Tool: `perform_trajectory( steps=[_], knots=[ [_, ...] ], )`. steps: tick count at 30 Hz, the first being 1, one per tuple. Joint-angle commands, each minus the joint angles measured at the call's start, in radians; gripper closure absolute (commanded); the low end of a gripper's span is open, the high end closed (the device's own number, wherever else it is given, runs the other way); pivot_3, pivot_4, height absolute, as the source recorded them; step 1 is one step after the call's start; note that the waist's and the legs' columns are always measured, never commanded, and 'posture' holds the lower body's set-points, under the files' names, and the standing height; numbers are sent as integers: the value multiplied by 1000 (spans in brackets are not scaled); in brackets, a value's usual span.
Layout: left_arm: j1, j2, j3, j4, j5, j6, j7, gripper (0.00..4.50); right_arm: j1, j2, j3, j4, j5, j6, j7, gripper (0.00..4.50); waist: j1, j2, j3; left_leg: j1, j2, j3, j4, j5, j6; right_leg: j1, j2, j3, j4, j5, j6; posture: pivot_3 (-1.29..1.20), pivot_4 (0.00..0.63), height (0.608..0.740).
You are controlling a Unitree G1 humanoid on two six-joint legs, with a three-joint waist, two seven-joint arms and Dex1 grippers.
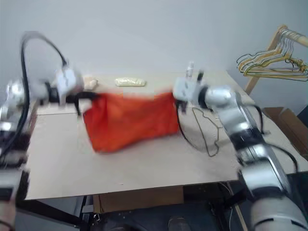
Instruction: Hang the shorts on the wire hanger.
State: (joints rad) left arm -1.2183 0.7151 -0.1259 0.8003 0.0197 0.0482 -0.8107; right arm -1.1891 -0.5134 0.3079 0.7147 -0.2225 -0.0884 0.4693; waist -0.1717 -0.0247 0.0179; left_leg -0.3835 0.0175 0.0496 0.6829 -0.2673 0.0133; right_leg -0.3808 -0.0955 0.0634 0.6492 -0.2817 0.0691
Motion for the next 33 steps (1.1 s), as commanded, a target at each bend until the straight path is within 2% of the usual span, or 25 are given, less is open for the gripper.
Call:
perform_trajectory(
  steps=[1,3,5,8,10,13,15,16,18,20,23,26,30,33],
  knots=[
    [-268,-32,3,333,160,-161,527,4500,-204,72,-99,296,-40,-68,-408,4462,-23,0,-1,-10,-2,0,-1,4,-5,-12,-3,0,1,0,0,-161,0,740],
    [-363,-42,7,417,204,-254,759,4500,-266,95,-135,376,-42,-192,-588,4462,-44,0,-1,-14,-4,-1,-4,3,-5,-23,-7,0,15,0,0,-162,0,740],
    [-415,-41,7,455,240,-345,906,4500,-286,102,-150,414,-50,-301,-702,4462,-64,0,-1,-16,-6,-1,-9,2,-3,-28,-11,0,18,0,1,-166,0,740],
    [-425,-38,11,466,261,-476,953,4500,-248,92,-139,424,-81,-417,-782,4462,-85,0,-1,-26,-10,-3,-10,1,-2,-38,-14,0,19,0,1,-165,0,740],
    [-385,-42,18,460,245,-564,866,4500,-192,76,-115,420,-105,-475,-750,4462,-91,0,-1,-30,-12,-5,-6,1,-1,-39,-15,-1,20,0,2,-167,0,740],
    [-262,-42,21,417,189,-732,607,4500,-79,50,-102,394,-97,-566,-614,4462,-93,0,-1,-26,-18,-6,-4,3,4,-28,-19,-2,12,-1,6,-163,0,740],
    [-118,-27,19,322,92,-797,304,4500,18,21,-87,360,-78,-643,-470,4462,-98,1,0,-16,-19,-6,-3,3,7,-8,-21,-2,-3,-6,13,-162,0,740],
    [-21,-9,9,242,21,-816,136,4500,71,-2,-66,341,-90,-695,-411,4462,-103,1,0,-14,-19,-6,-3,3,10,-4,-21,-1,-7,-5,16,-162,0,740],
    [149,41,-7,56,-100,-751,-118,4500,152,-34,-39,311,-81,-778,-270,4462,-118,1,0,-12,-20,-7,-2,1,15,-3,-22,-1,-2,-4,17,-161,0,740],
    [331,134,-30,-174,-185,-637,-304,4500,225,-57,-14,284,-39,-833,-97,4462,-142,1,0,-9,-19,-8,-3,1,15,-1,-21,0,0,-4,16,-159,0,740],
    [526,259,-26,-427,-257,-451,-465,4500,295,-71,8,250,19,-851,111,4462,-175,1,0,-9,-18,-9,-2,1,16,0,-20,1,0,-4,16,-155,0,740],
    [696,385,-17,-607,-278,-346,-581,4500,349,-92,53,222,-3,-878,236,4462,-194,1,0,-4,-16,-11,-1,1,17,7,-19,2,-1,-4,17,-145,0,740],
    [858,478,11,-746,-273,-289,-619,4500,396,-101,77,198,-66,-889,243,4462,-175,1,0,18,-15,-14,-5,-3,20,31,-18,-1,-8,-4,17,-144,0,740],
    [982,524,47,-863,-287,-234,-629,4500,419,-120,97,172,-171,-898,171,4462,-154,2,1,19,-14,-15,-6,-3,19,31,-19,-1,-8,-4,17,-148,0,740]
  ],
)
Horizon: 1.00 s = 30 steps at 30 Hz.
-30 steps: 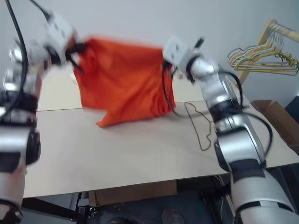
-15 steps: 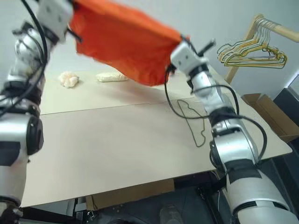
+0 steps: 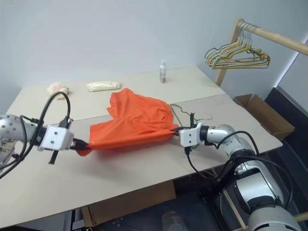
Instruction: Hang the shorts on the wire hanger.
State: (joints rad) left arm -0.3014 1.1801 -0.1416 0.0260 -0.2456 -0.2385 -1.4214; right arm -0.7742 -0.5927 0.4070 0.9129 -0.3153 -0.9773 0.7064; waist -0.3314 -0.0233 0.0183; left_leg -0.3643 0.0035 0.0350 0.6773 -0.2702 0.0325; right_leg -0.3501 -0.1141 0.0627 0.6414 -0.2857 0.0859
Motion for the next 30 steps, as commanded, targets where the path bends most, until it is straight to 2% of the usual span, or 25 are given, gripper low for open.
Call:
perform_trajectory(
  steps=[1,6,9,13,18,23,26,30],
  knots=[
    [112,74,81,-133,-34,78,-17,4500,13,-47,2,-36,-106,-10,-89,4462,13,0,0,-1,0,0,-1,0,-1,-1,0,0,1,0,0,-150,0,740],
    [364,122,226,-341,-94,200,-3,4500,61,-71,5,-102,-204,-2,-196,4462,36,0,0,-5,1,0,0,-2,-1,-5,0,1,2,0,0,-160,0,740],
    [531,106,342,-472,-100,266,8,4500,114,-94,0,-163,-209,-9,-217,4462,48,0,0,-4,1,0,1,-2,-1,-3,0,1,0,0,-1,-159,0,740],
    [679,64,454,-603,-100,342,29,4500,209,-139,-20,-289,-162,-6,-202,4462,70,1,0,-4,1,0,1,-2,-1,-3,0,1,0,0,-1,-149,0,740],
    [780,16,518,-648,-68,336,20,4500,353,-214,-47,-495,-63,44,-152,4462,99,2,0,-3,1,1,1,-2,-1,-2,0,1,-7,-1,-2,-149,0,740],
    [776,1,484,-589,-13,246,18,4500,460,-247,-61,-653,24,129,-91,4462,115,3,0,-3,2,1,1,-2,-1,-1,1,1,-10,0,-3,-168,0,740],
    [756,12,466,-555,-25,211,-16,3907,511,-289,-54,-751,75,178,-16,3849,125,3,0,-4,2,2,1,-2,-1,-1,0,1,-11,0,-3,-174,0,740],
    [743,20,478,-550,-37,193,-54,2678,598,-359,-76,-871,154,232,52,2516,137,3,0,-4,2,2,1,-3,0,-1,0,0,-11,0,-3,-166,0,740]
  ],
)
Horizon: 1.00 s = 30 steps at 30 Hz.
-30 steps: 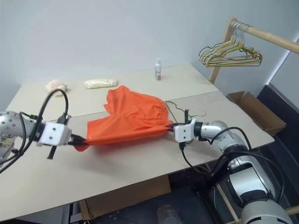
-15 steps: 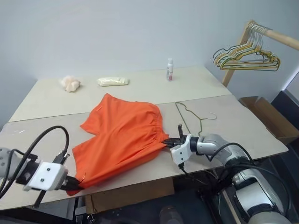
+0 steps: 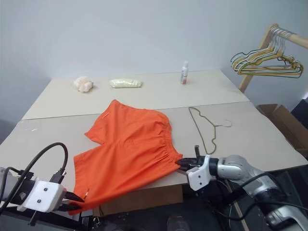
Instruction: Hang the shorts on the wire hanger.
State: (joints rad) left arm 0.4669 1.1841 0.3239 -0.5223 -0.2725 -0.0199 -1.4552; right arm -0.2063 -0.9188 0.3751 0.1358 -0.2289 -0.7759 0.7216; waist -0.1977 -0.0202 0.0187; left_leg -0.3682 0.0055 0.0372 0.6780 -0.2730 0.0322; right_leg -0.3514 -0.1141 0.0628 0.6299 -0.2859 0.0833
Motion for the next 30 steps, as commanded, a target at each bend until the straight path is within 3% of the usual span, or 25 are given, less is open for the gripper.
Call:
perform_trajectory(
  steps=[1,4,7,8,12,19,26,30],
  knots=[
    [-46,16,13,-1,-18,-12,-15,2394,59,-52,-58,-122,100,55,53,2210,7,0,0,0,0,0,0,0,0,0,0,0,0,0,0,-162,0,740],
    [-159,6,14,7,-105,82,19,1370,173,-108,-142,-217,275,201,92,1127,25,0,0,0,1,0,0,0,0,0,0,0,0,0,0,-148,0,740],
    [-327,-50,-33,28,-182,195,124,373,219,-101,-278,-297,467,497,56,75,40,0,0,0,0,1,1,0,0,1,0,0,0,0,0,-143,0,740],
    [-389,-78,-57,33,-207,244,170,57,213,-89,-323,-312,519,607,27,0,42,0,0,0,1,1,1,0,0,0,1,0,1,0,0,-144,0,740],
    [-575,-188,-131,38,-301,426,311,23,155,-50,-427,-332,631,954,-57,0,52,0,0,-1,1,1,1,0,0,0,1,0,1,1,0,-151,0,740],
    [-746,-408,-202,34,-402,595,511,23,-76,14,-334,-220,520,1550,-235,0,51,0,-1,-3,0,1,2,0,0,-3,2,1,2,1,0,-188,0,740],
    [-784,-436,-209,39,-453,651,531,23,-267,115,-271,60,436,1722,-250,0,38,0,-1,-5,-2,1,2,0,0,-5,2,2,1,1,0,-192,0,740],
    [-782,-436,-220,37,-450,649,525,0,-311,126,-229,142,422,1736,-176,868,31,1,-1,-5,-3,1,2,0,0,-4,3,1,1,1,0,-191,0,740]
  ],
)
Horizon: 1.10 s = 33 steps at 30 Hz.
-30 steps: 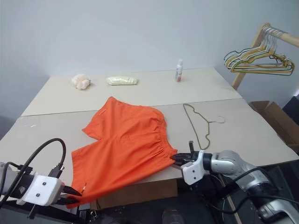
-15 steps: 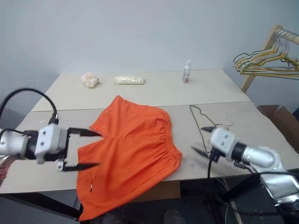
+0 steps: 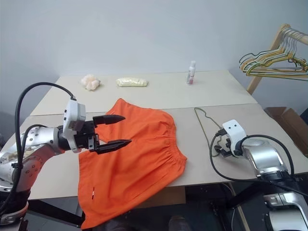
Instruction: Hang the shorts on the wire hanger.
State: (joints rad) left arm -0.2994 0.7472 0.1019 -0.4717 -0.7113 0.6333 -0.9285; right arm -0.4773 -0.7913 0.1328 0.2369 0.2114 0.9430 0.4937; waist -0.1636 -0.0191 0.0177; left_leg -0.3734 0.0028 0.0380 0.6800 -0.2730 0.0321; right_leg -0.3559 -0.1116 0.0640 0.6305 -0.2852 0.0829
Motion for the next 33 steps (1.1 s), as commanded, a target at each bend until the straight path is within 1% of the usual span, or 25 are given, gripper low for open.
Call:
perform_trajectory(
  steps=[1,2,3,6,11,14,19,21,22,24,25,26,29,33],
  knots=[
    [-15,1,-1,-12,-9,-5,-3,0,-50,4,10,56,-14,29,62,1127,-4,0,0,0,0,0,0,0,0,1,0,-1,0,0,0,-191,0,740],
    [-16,2,-4,-10,-4,-8,-6,0,-58,10,7,70,-13,36,68,1408,-5,0,0,0,0,-1,0,0,0,1,0,-1,0,0,0,-190,0,740],
    [-18,3,-7,-7,-1,-11,-9,0,-64,14,4,86,-16,38,71,1838,-7,0,0,0,0,-1,0,0,0,1,0,-1,0,0,0,-190,0,740],
    [-24,4,-9,2,1,-13,-14,0,-79,27,-21,116,-14,69,72,2679,-11,0,0,1,0,-1,0,0,0,2,0,-1,0,0,0,-190,0,740],
    [-39,1,-12,18,-11,-1,-20,0,-61,29,-55,63,-15,94,52,4427,-10,0,0,0,0,-2,0,0,0,2,0,-2,0,0,0,-195,0,740],
    [-60,1,-21,34,-20,14,-30,0,-37,12,-51,-9,-31,60,50,4471,-12,0,0,0,0,-2,0,0,0,2,0,-2,0,0,0,-196,0,740],
    [-104,-8,-33,67,-26,35,-37,0,48,-46,-28,-146,-157,-258,27,4471,-14,0,0,-2,-1,-2,0,0,0,0,0,-1,0,0,1,-202,0,740],
    [-141,-2,-42,117,-27,35,-71,0,82,-95,-22,-182,-238,-502,16,4471,-17,1,0,-2,-1,-2,0,0,0,-1,0,-1,0,0,1,-209,0,740],
    [-175,0,-47,161,-28,38,-90,0,101,-134,-11,-187,-306,-690,-15,4471,-16,1,1,-2,-1,-2,0,0,0,-2,0,-1,0,0,1,-216,0,740],
    [-224,0,-53,224,-26,39,-119,0,120,-182,5,-169,-402,-944,-66,4471,-20,2,1,-2,-3,-1,0,0,0,-2,0,-1,0,-1,1,-227,0,740],
    [-272,-3,-58,274,-28,56,-128,0,116,-224,30,-144,-501,-1116,-137,4471,-22,2,1,-2,-3,-1,0,0,0,-2,0,-1,0,-1,1,-233,0,740],
    [-305,-5,-61,309,-28,69,-134,0,110,-250,45,-122,-569,-1230,-185,4471,-26,2,1,-2,-3,-1,0,0,0,-2,1,-1,0,-1,1,-236,0,740],
    [-390,-3,-93,395,-8,102,-169,0,69,-287,72,-68,-739,-1455,-321,4471,-42,2,1,-2,-3,-1,0,0,-1,-2,1,-1,0,-1,1,-250,0,740],
    [-469,2,-168,469,43,126,-238,0,-6,-286,79,-16,-898,-1605,-460,4471,-70,2,1,-2,-3,-1,0,1,-1,-3,0,0,0,-1,1,-261,0,740]
  ],
)
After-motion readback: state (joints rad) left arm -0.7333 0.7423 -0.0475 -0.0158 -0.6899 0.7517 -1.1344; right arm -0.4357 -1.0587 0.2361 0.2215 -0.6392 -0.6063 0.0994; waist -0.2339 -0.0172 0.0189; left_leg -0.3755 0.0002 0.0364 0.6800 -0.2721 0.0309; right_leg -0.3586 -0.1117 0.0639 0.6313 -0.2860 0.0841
